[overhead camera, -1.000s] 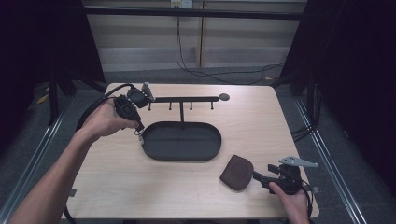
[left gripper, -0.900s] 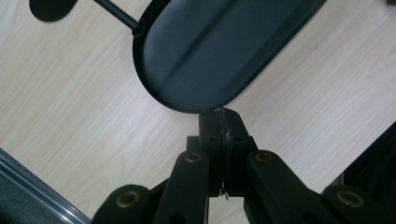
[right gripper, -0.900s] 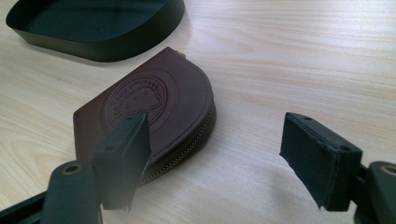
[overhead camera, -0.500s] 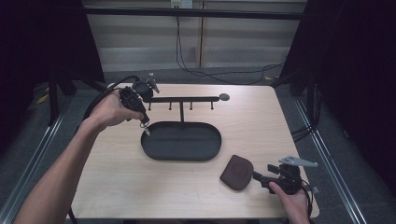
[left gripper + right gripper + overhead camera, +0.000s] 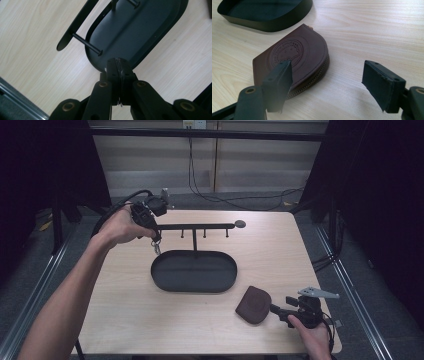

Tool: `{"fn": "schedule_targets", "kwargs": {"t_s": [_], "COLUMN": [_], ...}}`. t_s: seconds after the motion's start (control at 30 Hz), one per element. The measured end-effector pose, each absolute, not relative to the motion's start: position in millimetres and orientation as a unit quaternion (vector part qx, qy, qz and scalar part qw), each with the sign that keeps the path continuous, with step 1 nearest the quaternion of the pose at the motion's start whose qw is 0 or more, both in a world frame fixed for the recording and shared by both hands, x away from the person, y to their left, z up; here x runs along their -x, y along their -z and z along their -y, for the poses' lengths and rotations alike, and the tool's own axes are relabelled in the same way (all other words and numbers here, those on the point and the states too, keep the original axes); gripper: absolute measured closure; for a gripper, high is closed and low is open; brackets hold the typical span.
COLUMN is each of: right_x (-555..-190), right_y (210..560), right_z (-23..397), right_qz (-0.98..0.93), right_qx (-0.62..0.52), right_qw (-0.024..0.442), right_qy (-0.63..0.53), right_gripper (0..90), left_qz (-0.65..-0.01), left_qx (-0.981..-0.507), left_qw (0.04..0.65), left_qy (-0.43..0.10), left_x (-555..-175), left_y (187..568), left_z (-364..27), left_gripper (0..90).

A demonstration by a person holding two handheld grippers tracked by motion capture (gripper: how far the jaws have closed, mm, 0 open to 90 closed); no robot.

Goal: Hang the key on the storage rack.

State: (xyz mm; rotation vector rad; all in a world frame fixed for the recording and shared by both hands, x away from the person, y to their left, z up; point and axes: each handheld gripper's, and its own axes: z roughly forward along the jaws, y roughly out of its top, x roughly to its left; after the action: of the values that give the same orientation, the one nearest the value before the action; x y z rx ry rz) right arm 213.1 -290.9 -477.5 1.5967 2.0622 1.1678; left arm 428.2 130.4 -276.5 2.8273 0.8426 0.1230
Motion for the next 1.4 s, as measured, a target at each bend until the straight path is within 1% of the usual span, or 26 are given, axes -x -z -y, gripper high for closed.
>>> {"fn": "schedule_targets", "kwargs": {"t_s": [0.33, 0.63, 0.83, 0.93, 1.0, 1.07, 1.2, 1.3, 1.37, 1.4], "right_x": [-213, -213, -214, -213, -214, -214, -215, -215, -215, -215], "right_y": [478, 478, 478, 478, 478, 478, 478, 478, 478, 478], "right_z": [290, 290, 289, 289, 289, 289, 288, 288, 289, 289], "right_qz": [-0.715, -0.717, -0.717, -0.718, -0.717, -0.718, -0.72, -0.719, -0.717, -0.717], "right_qx": [-0.553, -0.551, -0.552, -0.551, -0.551, -0.551, -0.549, -0.55, -0.552, -0.552], "right_qw": [0.141, 0.139, 0.139, 0.139, 0.139, 0.139, 0.139, 0.139, 0.139, 0.139], "right_qy": [-0.404, -0.404, -0.402, -0.403, -0.403, -0.402, -0.401, -0.402, -0.403, -0.403], "right_gripper": [24.4, 24.4, 24.4, 24.4, 24.4, 24.4, 24.4, 24.4, 24.4, 24.4], "left_qz": [-0.309, -0.322, -0.328, -0.332, -0.335, -0.333, -0.34, -0.356, -0.356, -0.359], "left_qx": [-0.945, -0.94, -0.938, -0.936, -0.934, -0.935, -0.931, -0.924, -0.923, -0.921], "left_qw": [0.093, 0.102, 0.1, 0.103, 0.106, 0.111, 0.121, 0.135, 0.139, 0.147], "left_qy": [-0.041, -0.04, -0.054, -0.056, -0.059, -0.057, -0.053, -0.047, -0.04, -0.035], "left_x": [-443, -453, -453, -453, -452, -451, -451, -450, -448, -447], "left_y": [285, 286, 290, 289, 288, 288, 289, 289, 290, 291], "left_z": [-125, -130, -131, -132, -133, -135, -138, -146, -151, -154], "left_gripper": [89.4, 89.3, 88.9, 86.3, 82.7, 83.5, 80.5, 75.3, 73.9, 71.2]}}
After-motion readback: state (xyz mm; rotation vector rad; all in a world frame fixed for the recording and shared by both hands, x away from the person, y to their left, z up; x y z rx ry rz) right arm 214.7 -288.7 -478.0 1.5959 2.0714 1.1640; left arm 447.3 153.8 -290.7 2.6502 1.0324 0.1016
